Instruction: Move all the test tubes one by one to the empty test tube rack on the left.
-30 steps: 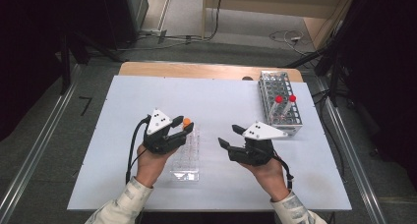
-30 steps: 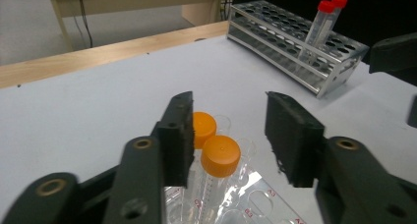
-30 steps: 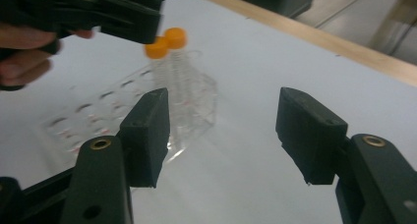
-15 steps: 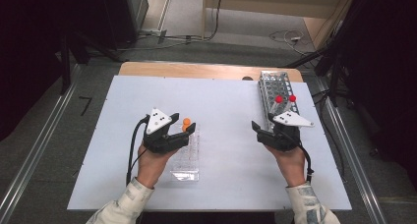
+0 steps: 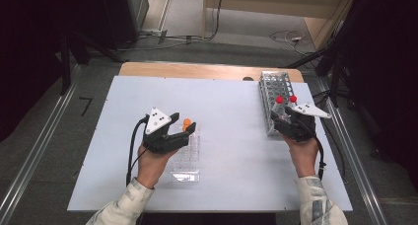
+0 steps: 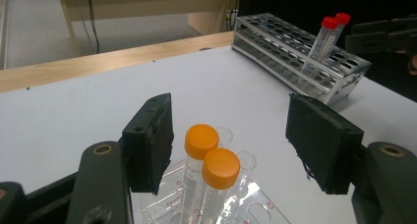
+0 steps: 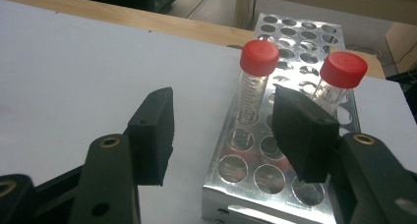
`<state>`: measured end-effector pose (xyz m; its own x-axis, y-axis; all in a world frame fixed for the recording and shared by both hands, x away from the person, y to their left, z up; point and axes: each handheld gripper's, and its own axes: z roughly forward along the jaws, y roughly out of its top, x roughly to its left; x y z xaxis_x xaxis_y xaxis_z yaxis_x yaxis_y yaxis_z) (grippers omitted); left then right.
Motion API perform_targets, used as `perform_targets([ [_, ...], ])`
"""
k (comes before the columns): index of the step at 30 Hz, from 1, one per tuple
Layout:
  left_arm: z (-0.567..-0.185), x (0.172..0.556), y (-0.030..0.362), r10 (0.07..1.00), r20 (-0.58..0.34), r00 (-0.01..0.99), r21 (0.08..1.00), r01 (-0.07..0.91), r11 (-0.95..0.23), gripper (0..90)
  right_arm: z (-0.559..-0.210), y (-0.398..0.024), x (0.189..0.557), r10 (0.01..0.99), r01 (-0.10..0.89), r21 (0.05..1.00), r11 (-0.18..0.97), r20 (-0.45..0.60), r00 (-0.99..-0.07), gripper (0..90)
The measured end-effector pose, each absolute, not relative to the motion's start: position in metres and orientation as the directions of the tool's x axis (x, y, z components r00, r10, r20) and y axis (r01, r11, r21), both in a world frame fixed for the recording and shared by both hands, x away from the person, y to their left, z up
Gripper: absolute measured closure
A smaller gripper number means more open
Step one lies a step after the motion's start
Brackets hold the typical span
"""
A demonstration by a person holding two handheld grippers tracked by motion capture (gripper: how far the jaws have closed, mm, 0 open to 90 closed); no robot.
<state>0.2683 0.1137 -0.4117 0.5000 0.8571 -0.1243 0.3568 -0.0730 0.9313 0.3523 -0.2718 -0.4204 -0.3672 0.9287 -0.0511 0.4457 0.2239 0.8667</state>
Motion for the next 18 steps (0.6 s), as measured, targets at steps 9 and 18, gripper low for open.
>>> perform_targets([
  [9,-0.411,0.269,0.114,0.853,-0.126,0.506,0.932,0.355,-0.073,35.1,-0.432,-0.27,0.381,0.945,0.456,0.865,0.207,-0.056,-0.322,50.7],
  [18,-0.411,0.269,0.115,0.856,-0.129,0.501,0.932,0.356,-0.068,34.0,-0.444,-0.269,0.395,0.944,0.486,0.849,0.206,-0.041,-0.327,62.8],
])
